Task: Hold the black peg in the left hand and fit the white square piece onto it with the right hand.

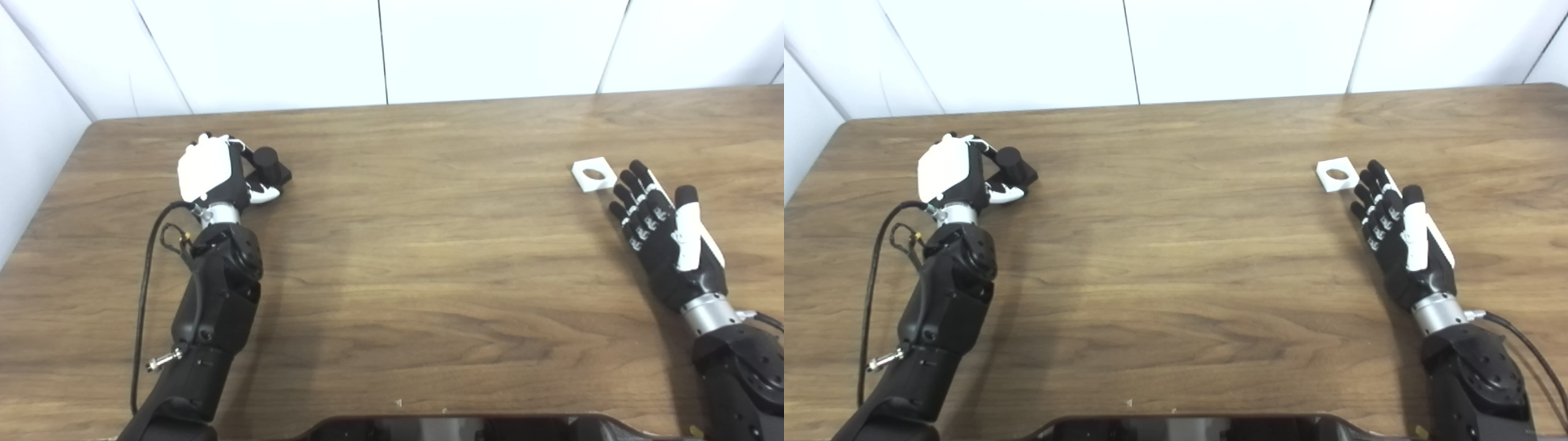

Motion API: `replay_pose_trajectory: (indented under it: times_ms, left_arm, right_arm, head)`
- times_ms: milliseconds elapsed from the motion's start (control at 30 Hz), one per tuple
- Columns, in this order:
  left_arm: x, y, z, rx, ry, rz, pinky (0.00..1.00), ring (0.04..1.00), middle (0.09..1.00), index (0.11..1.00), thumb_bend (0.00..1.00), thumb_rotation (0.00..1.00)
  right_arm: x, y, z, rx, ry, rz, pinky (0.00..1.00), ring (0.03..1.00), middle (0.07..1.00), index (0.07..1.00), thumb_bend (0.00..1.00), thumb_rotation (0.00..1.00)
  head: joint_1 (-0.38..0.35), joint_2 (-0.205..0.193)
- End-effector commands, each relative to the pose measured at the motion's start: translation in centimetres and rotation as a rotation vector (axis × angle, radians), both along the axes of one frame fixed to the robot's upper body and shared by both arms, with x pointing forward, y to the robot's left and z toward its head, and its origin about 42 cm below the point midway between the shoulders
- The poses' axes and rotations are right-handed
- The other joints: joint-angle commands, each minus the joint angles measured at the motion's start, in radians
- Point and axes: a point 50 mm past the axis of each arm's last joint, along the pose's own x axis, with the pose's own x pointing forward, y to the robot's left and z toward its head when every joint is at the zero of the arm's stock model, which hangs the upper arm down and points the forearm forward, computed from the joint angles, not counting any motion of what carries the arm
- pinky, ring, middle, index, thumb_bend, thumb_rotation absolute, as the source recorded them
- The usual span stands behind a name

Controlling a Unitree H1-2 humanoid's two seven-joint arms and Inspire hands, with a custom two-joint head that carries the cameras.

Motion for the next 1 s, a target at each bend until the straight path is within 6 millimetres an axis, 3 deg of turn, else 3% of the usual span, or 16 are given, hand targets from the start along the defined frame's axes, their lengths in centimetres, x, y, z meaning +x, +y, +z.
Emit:
replay_pose_trajectory:
  times_ms: [0,267,433,967]
  left_arm:
    - [0.1,0.7,0.8,0.019,-0.020,0.003,0.98,0.977,0.871,0.482,0.52,0.05]
    - [-0.3,0.3,1.0,-0.003,-0.024,-0.014,0.98,0.978,0.870,0.483,0.52,0.05]
    - [-1.1,-1.2,1.4,-0.016,-0.026,-0.057,0.97,0.983,0.873,0.483,0.52,0.06]
    - [-6.6,-6.7,2.4,-0.105,-0.009,-0.289,0.98,0.974,0.876,0.488,0.52,0.06]
  right_arm:
    - [0.0,-0.6,-0.2,-0.006,0.023,-0.003,1.00,1.000,1.000,1.000,0.71,1.00]
    - [0.3,-0.3,-0.2,-0.004,0.022,-0.001,1.00,1.000,1.000,1.000,0.70,1.00]
    - [0.3,0.0,0.0,0.005,0.029,-0.003,1.00,1.000,1.000,1.000,0.70,1.00]
    - [0.2,0.5,-0.1,0.002,0.036,-0.016,1.00,1.000,1.000,1.000,0.71,1.00]
  head:
    - [0.000,0.001]
    - [-0.012,0.000]
    - [-0.023,-0.002]
    - [-0.039,-0.009]
